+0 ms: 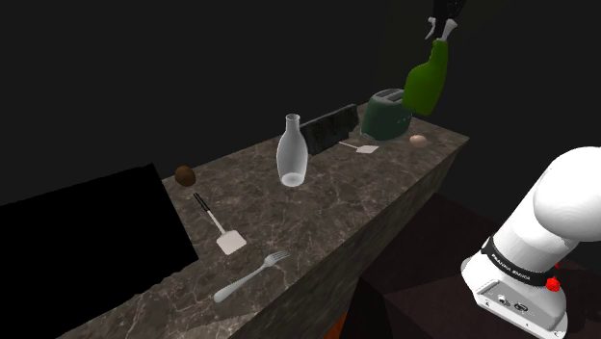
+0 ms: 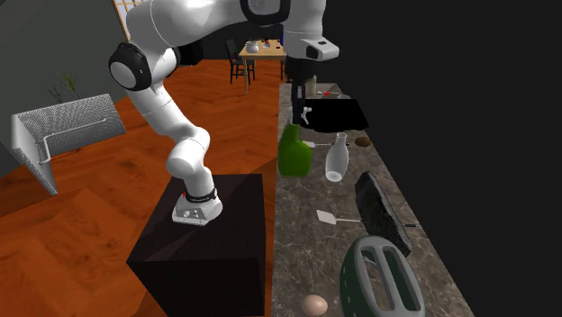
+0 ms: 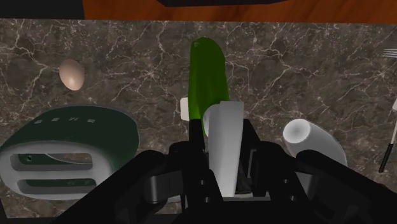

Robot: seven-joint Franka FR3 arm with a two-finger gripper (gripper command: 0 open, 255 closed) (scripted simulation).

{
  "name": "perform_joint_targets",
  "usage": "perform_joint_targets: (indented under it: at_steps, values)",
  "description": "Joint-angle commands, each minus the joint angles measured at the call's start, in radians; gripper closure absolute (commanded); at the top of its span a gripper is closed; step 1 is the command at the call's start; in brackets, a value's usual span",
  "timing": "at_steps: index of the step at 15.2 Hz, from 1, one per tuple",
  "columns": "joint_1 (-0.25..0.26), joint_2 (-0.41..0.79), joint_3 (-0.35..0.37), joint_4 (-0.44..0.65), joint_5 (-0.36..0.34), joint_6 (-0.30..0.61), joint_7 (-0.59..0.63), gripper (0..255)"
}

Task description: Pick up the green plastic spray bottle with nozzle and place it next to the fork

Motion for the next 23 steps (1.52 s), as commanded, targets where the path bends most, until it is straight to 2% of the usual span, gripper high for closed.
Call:
perform_joint_targets:
  at_steps: [1,7,15,23]
  values:
    - [0.001,0.014,0.0,0.041,0.002,-0.028,-0.002,255]
    - [0.003,0.059,-0.003,0.168,0.009,-0.11,-0.01,255]
    - [0.066,0.044,0.14,0.146,0.059,-0.109,0.205,255]
    - [0.131,0.101,0.277,0.201,0.106,-0.106,0.414,255]
